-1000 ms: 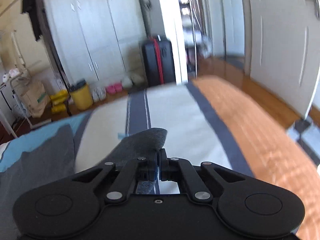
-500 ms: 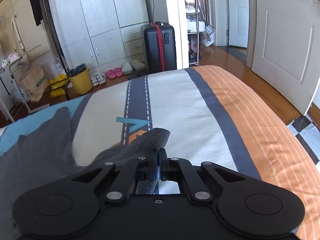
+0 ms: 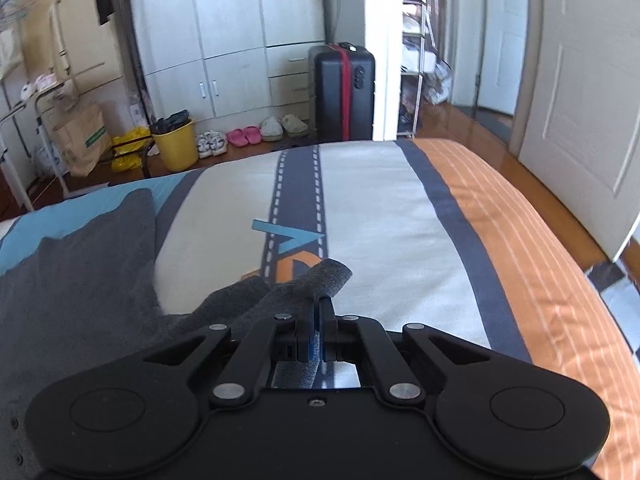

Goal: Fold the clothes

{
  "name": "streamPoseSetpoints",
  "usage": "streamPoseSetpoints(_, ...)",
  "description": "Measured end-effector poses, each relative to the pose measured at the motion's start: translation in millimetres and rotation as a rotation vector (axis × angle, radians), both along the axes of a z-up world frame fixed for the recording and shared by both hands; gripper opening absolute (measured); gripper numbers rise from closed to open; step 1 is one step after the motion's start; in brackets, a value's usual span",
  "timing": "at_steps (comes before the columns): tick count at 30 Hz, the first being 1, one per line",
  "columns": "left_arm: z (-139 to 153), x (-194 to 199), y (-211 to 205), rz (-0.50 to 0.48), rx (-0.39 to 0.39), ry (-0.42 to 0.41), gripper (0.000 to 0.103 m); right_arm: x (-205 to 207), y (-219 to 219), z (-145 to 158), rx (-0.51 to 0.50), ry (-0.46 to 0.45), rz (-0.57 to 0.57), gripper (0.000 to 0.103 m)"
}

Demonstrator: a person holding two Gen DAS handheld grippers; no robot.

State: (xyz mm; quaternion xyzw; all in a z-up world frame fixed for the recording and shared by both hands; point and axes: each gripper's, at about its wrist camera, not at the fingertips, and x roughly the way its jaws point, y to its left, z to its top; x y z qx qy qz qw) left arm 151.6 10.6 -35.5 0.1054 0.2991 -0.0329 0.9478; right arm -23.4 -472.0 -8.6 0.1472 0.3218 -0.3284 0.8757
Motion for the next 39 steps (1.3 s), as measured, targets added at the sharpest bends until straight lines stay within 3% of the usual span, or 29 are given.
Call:
streamPoseSetpoints(2, -1, -3, 8, 0.022, 0.001, 0.012, 0.026, 3, 7, 3, -0.026, 0.009, 0.031, 0.002)
streamPoseSetpoints(4, -3, -5, 20, 0.024, -0.047, 0.071, 0.033, 3, 15, 7, -0.056, 0.014, 0.051, 0.002)
streamPoseSetpoints(7, -3, -14, 40, 0.039, -0.184, 0.173, 0.034, -4, 27, 20, -0.073, -0.011, 0.065, 0.002)
streamPoseSetpoints(10, -1, -29, 50, 0.01, -0.298, 0.23, 0.038, -22, 45, 42, -0.039, -0.119, 0.087, 0.002)
streamPoseSetpoints(14, 7, -48, 56, -0.051, -0.36, 0.243, 0.041, -13, 82, 64, -0.004, -0.2, 0.18, 0.002)
streamPoseSetpoints(20, 17, -65, 65, -0.054, -0.342, 0.239, 0.047, 36, 187, 88, 0.05, -0.223, 0.412, 0.003)
streamPoseSetpoints(23, 18, -62, 81, -0.03, -0.42, 0.235, 0.048, 64, 255, 92, 0.142, -0.258, 0.624, 0.003)
streamPoseSetpoints(27, 8, -59, 95, -0.021, -0.572, 0.237, 0.048, 102, 335, 74, 0.24, -0.27, 0.819, 0.003)
streamPoseSetpoints(30, 4, -57, 88, 0.021, -0.508, 0.21, 0.046, 131, 379, 46, 0.29, -0.209, 0.894, 0.004)
streamPoseSetpoints(33, 5, -53, 85, -0.006, -0.527, 0.205, 0.046, 150, 389, 26, 0.357, -0.144, 0.926, 0.009)
streamPoseSetpoints(35, 5, -52, 86, -0.025, -0.573, 0.217, 0.046, 144, 386, 28, 0.346, -0.137, 0.932, 0.013)
streamPoseSetpoints(37, 4, -54, 84, -0.047, -0.593, 0.224, 0.046, 127, 374, 40, 0.261, -0.127, 0.934, 0.03)
streamPoseSetpoints(39, 4, -55, 80, -0.071, -0.601, 0.23, 0.046, 103, 357, 52, 0.108, -0.085, 0.909, 0.048)
